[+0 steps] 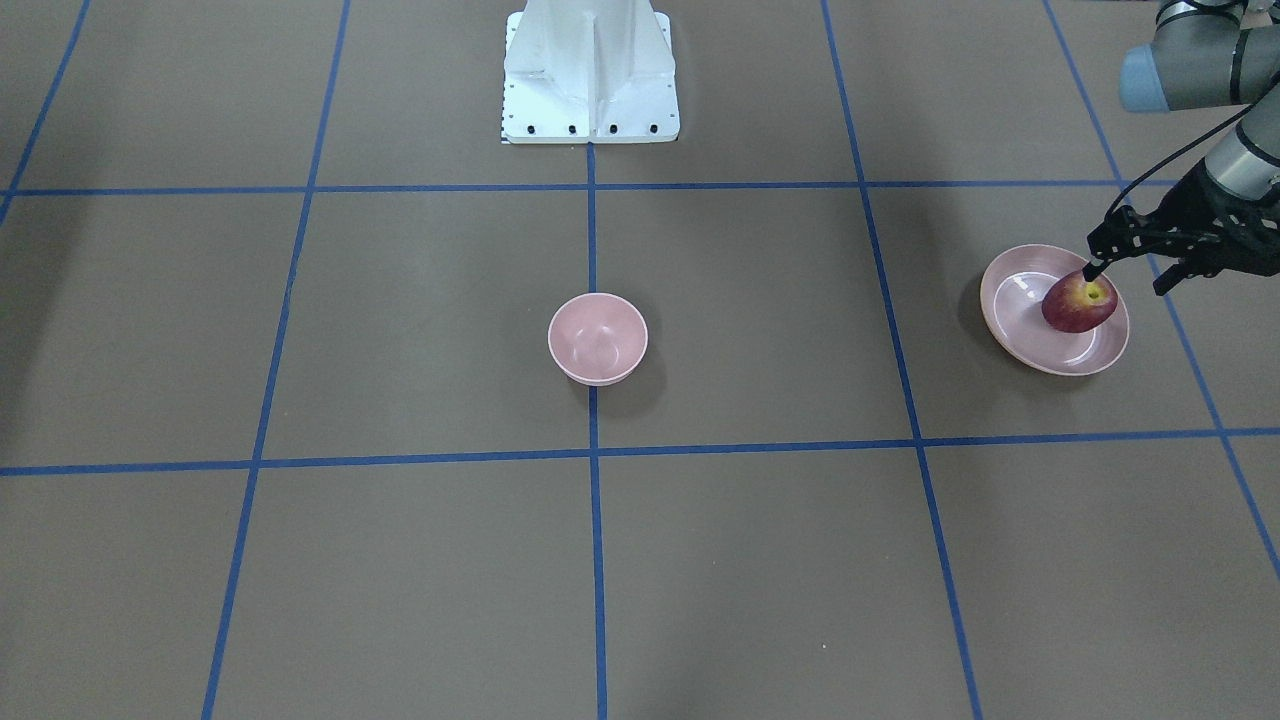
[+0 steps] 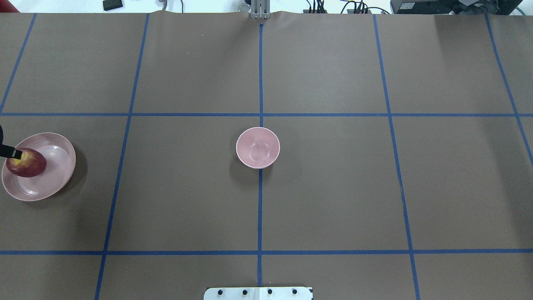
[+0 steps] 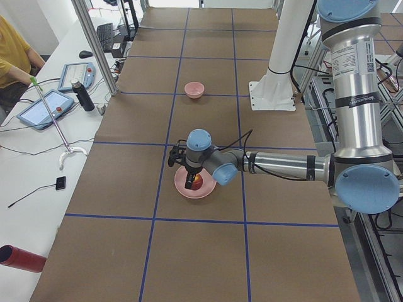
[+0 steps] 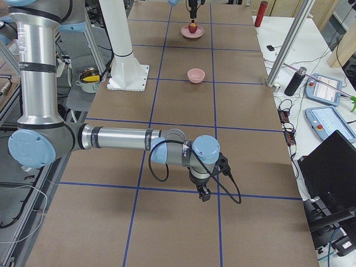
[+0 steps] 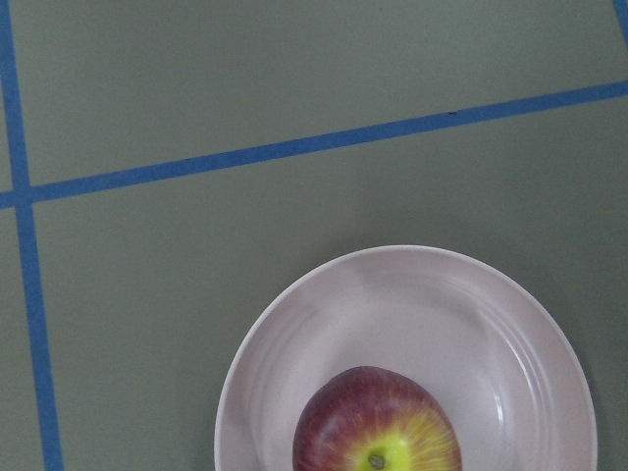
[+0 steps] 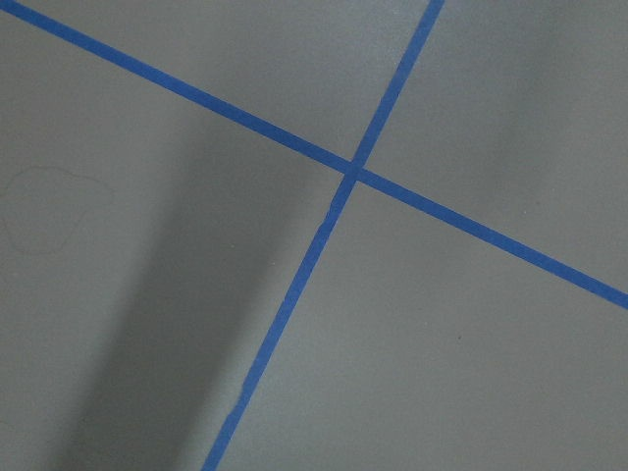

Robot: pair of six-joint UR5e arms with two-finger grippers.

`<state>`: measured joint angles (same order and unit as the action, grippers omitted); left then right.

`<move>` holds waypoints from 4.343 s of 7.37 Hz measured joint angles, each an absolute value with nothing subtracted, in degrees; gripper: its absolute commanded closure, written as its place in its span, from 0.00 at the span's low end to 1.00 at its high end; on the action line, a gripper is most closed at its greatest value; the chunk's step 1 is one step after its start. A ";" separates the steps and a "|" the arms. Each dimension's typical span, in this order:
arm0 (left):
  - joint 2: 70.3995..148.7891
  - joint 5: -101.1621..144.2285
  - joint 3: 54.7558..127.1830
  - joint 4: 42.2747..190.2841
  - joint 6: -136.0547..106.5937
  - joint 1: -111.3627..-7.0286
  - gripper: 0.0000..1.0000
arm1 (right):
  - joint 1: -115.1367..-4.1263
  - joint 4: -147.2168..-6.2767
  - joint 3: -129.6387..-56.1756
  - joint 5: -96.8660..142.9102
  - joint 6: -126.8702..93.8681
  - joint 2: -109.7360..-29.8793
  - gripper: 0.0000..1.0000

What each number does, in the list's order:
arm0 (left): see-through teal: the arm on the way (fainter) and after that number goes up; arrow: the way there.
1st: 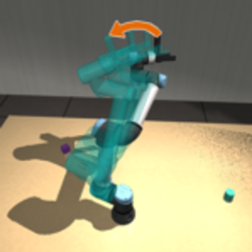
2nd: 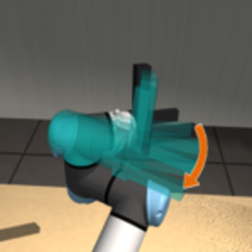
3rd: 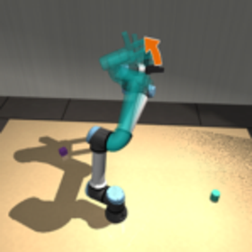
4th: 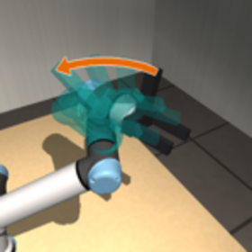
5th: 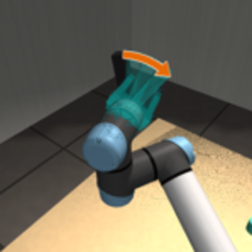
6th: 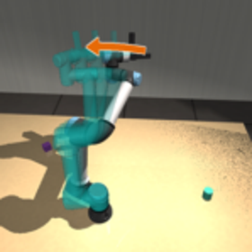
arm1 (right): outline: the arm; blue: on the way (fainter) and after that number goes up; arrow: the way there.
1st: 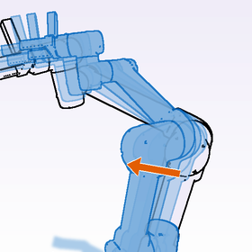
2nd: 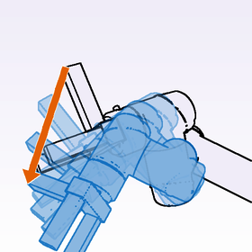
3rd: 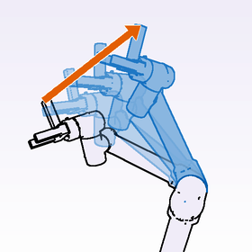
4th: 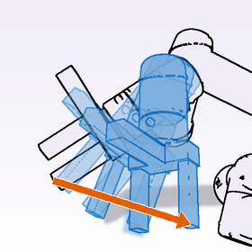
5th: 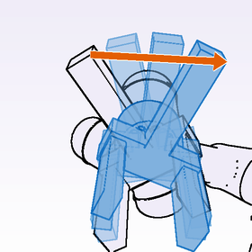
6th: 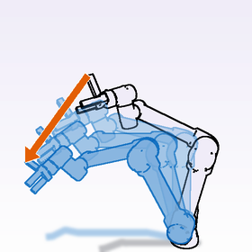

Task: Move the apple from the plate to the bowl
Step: 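Lower the left gripper onto the apple on the pink plate and grasp it, then lift the apple with the left gripper and carry it over the pink bowl, then lower the apple into the pink bowl, open the left gripper, withdraw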

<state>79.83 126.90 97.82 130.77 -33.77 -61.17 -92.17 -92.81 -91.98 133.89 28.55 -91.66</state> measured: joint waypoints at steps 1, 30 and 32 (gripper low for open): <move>79.93 126.29 97.34 131.62 -34.91 -59.73 0.01 | -92.19 -92.81 -91.96 133.87 28.54 -91.71 0.00; 142.41 106.09 76.51 99.29 -79.44 -29.54 0.02 | -92.86 -92.90 -91.18 133.76 24.17 -92.81 0.00; 142.09 105.97 76.80 99.26 -79.38 -29.53 0.02 | -92.87 -92.90 -91.16 133.77 24.17 -92.81 0.00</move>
<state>142.09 105.97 76.80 99.26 -79.38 -29.53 -92.87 -92.90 -91.16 133.77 24.17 -92.81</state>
